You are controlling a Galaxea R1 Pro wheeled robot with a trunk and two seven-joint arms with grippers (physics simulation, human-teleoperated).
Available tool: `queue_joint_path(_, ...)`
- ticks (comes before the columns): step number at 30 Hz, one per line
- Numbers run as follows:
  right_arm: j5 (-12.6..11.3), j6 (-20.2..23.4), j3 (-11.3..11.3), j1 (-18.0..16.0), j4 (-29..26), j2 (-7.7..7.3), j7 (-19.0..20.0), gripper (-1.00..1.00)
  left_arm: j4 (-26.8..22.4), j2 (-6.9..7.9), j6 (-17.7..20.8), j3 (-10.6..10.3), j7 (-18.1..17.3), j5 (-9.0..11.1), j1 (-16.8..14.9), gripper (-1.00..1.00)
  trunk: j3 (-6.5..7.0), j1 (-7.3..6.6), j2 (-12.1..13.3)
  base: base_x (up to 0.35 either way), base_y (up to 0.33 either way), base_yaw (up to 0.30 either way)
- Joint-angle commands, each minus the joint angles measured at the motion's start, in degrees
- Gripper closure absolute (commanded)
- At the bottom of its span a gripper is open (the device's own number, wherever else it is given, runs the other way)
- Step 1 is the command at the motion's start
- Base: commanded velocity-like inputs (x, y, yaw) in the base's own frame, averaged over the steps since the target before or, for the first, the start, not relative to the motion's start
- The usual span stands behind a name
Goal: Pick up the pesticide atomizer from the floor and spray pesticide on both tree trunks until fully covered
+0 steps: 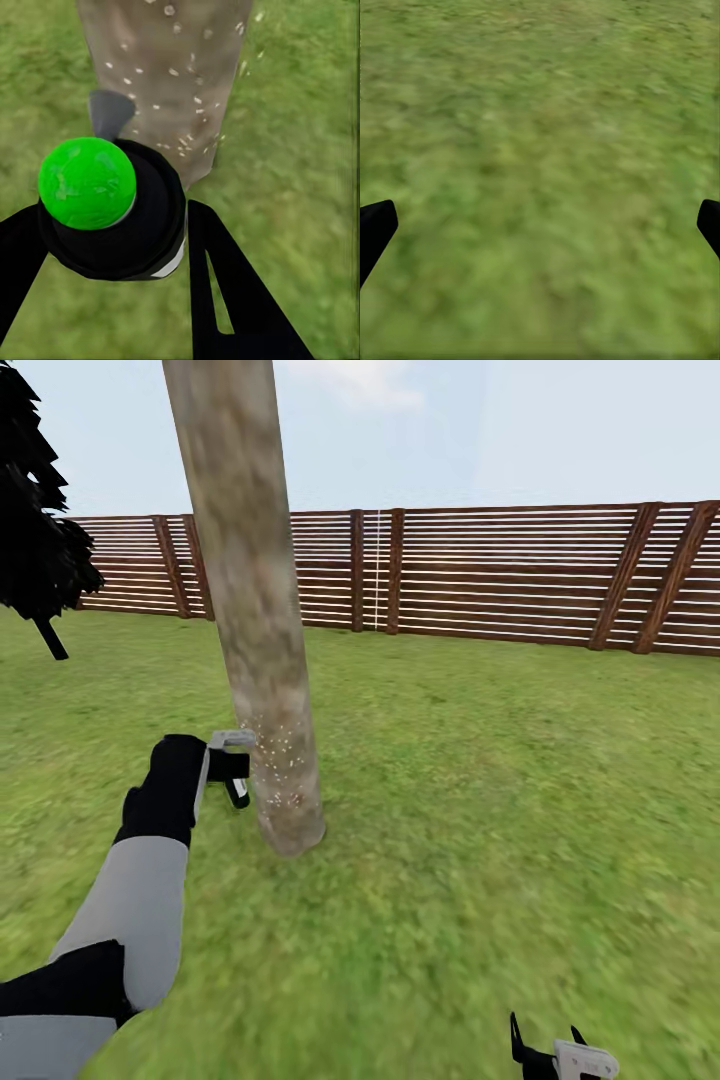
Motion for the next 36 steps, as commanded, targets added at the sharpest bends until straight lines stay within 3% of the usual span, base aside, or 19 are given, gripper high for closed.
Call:
queue_joint_path(1,0.00,0.00,0.00,0.02,0.00,0.00,0.00,-1.00,-0.14,-0.05,0.64,-0.17,-0.01,-0.15,0.04,1.00,0.00,0.00,0.00,0.000,0.000,0.000)
queue_joint_path(24,0.00,0.00,0.00,0.02,0.00,0.00,0.00,-1.00,0.02,0.56,0.90,-1.25,0.05,-0.26,0.54,1.00,0.00,0.00,0.00,-0.055,-0.232,0.000)
queue_joint_path(27,0.00,0.00,0.00,0.00,0.00,0.01,0.00,-1.00,0.52,0.75,0.17,-1.10,0.08,-0.27,3.64,1.00,0.00,0.00,0.00,-0.003,-0.270,0.000)
queue_joint_path(30,0.00,0.00,0.00,0.03,0.00,0.02,0.00,-1.00,0.61,0.79,-3.25,-1.05,0.48,-0.43,7.67,1.00,0.00,0.00,0.00,0.034,-0.222,0.000)
queue_joint_path(32,0.00,0.00,0.00,0.01,0.00,0.03,0.00,-1.00,0.76,0.80,-6.56,-0.51,0.66,-0.38,10.96,1.00,0.00,0.00,0.00,0.086,-0.082,0.000)
queue_joint_path(36,0.00,0.00,0.00,0.02,0.00,0.08,0.00,-1.00,0.78,0.60,-7.53,1.39,0.76,-0.14,15.30,1.00,0.00,0.00,0.00,0.017,-0.009,0.000)
